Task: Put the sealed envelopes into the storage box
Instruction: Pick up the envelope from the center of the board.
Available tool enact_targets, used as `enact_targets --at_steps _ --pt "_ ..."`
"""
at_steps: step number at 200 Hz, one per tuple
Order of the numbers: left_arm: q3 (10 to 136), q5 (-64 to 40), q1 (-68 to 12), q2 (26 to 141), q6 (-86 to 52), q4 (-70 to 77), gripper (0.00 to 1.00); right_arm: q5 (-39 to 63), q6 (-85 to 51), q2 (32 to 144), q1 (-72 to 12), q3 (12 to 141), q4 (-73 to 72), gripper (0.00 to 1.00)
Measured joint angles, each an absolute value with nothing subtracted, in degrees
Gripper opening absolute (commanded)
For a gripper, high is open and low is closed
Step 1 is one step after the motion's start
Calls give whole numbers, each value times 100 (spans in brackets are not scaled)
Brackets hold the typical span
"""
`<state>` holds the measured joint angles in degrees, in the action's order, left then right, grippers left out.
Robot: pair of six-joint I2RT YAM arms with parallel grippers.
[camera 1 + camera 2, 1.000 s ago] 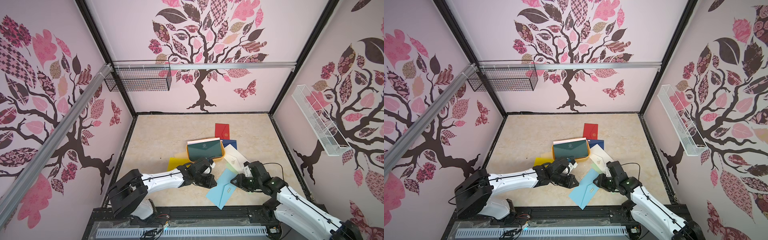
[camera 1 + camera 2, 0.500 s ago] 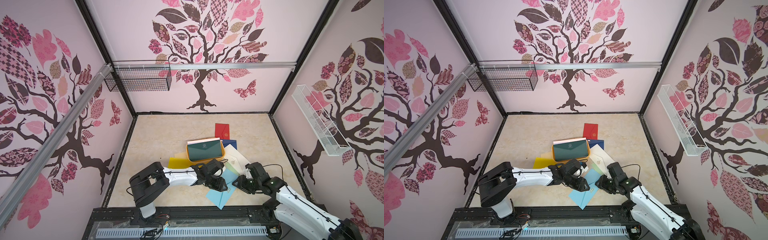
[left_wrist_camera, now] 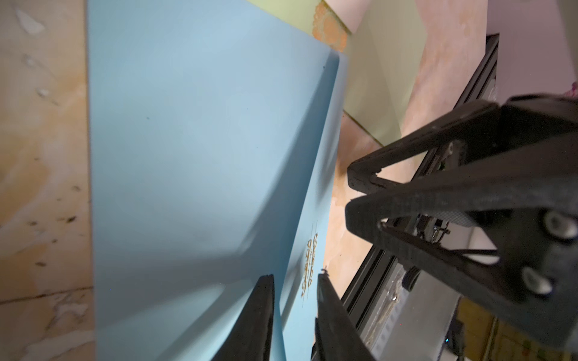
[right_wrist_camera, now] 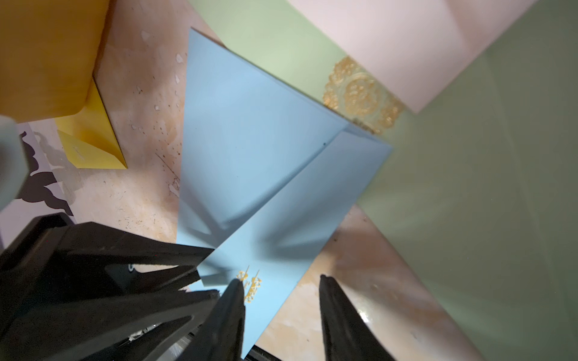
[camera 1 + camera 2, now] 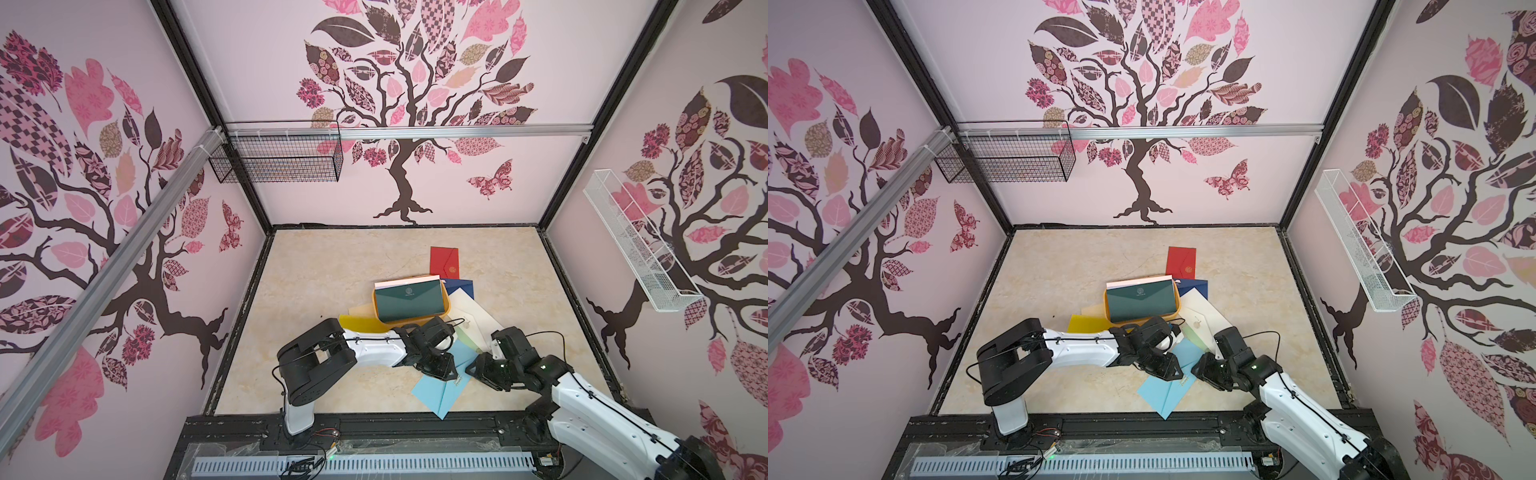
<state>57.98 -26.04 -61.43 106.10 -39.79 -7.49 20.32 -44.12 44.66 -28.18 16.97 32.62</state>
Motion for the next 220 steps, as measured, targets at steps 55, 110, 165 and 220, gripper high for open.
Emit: enact_targets --at_steps 55,110,165,220 --pt "5951 -2622 -6139 10645 -3966 -770 0 2062 -4429 4283 -2818 1667 3260 47" --pt "5631 -2755 -5863 10127 -4191 -550 0 2189 -4416 3129 -2818 1594 3030 55" --pt "5365 -3120 -5529 9605 -4598 99 0 2491 -4622 2926 -2818 1173 2165 55" --pt "5234 -3326 -5435 9561 -4871 578 0 2665 -4731 3046 -2812 1138 1470 45"
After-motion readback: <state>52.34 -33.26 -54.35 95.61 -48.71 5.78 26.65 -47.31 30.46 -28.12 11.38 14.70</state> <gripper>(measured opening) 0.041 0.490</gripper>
